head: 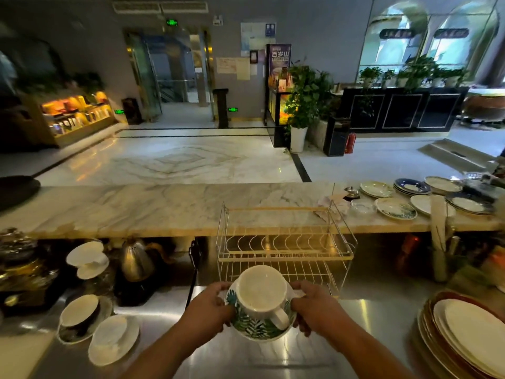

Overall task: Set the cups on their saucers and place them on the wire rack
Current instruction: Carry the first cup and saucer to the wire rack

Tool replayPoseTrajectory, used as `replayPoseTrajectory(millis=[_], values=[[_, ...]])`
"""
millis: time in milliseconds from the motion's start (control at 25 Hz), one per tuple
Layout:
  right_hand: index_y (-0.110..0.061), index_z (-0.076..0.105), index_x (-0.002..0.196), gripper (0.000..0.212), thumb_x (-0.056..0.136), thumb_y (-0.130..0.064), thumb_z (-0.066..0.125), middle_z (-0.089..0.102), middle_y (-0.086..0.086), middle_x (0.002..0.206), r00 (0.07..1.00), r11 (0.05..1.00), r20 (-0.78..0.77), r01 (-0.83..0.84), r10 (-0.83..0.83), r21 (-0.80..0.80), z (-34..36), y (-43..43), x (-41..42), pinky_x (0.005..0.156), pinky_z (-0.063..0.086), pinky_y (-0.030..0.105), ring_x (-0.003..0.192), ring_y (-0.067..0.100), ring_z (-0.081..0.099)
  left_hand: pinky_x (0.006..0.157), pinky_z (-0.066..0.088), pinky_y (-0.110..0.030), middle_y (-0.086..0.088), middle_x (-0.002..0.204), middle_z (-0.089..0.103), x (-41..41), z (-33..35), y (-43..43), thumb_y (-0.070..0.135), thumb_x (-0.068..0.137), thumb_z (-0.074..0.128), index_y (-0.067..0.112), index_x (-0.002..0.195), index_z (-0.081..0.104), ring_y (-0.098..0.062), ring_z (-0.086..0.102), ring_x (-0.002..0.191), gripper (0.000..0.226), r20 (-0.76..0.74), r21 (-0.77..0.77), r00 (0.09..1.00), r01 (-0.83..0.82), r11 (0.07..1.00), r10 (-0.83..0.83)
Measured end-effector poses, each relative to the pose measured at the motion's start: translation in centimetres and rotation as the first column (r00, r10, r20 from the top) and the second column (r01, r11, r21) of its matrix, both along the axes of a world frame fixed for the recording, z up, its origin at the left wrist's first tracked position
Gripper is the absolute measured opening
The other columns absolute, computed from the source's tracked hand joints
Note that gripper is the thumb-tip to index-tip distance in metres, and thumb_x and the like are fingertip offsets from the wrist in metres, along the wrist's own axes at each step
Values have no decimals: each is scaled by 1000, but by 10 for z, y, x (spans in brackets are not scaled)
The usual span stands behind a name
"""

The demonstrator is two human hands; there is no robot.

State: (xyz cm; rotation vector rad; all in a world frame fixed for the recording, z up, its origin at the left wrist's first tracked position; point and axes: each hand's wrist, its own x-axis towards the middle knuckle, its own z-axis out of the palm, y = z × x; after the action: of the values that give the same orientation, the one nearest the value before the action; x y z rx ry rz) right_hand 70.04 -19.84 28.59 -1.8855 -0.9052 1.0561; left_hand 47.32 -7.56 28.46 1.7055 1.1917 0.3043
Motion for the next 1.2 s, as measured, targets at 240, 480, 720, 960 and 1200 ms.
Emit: replayPoseTrajectory(millis=[240, 480, 720, 960, 1200], values=[[-25, 62, 118, 33, 93, -4, 61, 76, 18, 78, 999, 999, 1, 43, -43, -6, 3, 7, 25, 46, 51, 29, 49, 14, 62, 52, 51, -24, -3, 77, 76, 24, 3, 5, 13, 78, 71, 27, 124, 62, -11, 70, 63, 50, 64, 5, 998, -5, 1000, 4], [-30, 65, 103, 24, 96, -8, 59, 76, 15, 77, 991, 991, -8, 131, -131, -1, 10, 27, 30, 45, 48, 28, 49, 12, 59, 52, 52, -24, 0, 92, 76, 39, 3, 39, 10, 84, 69, 30, 120, 61, -7, 70, 64, 42, 155, -3, 986, 56, 998, -55], [-29, 62, 111, 24, 97, -11, 60, 77, 16, 87, 989, 990, -28, 142, -142, -3, 14, 53, 42, 49, 50, 31, 53, 15, 61, 50, 47, -16, 4, 103, 72, 55, 8, 76, 13, 88, 72, 28, 126, 59, -7, 69, 71, 43, 194, 22, 972, 129, 991, -131], [-27, 60, 120, 30, 97, -8, 59, 74, 19, 92, 995, 995, 13, 94, -95, 23, 20, 77, 71, 47, 48, 27, 53, 13, 59, 52, 50, -14, 4, 99, 72, 82, 9, 98, 15, 87, 74, 34, 123, 59, -1, 71, 73, 44, 186, 47, 976, 108, 993, -115], [-31, 60, 117, 26, 97, -15, 62, 75, 9, 82, 997, 999, 66, 32, -33, 24, 23, 111, 118, 44, 49, 21, 47, 6, 64, 52, 52, -17, 17, 96, 69, 125, 8, 114, 18, 85, 74, 43, 122, 63, 3, 70, 71, 46, 155, 108, 988, -15, 994, -2]])
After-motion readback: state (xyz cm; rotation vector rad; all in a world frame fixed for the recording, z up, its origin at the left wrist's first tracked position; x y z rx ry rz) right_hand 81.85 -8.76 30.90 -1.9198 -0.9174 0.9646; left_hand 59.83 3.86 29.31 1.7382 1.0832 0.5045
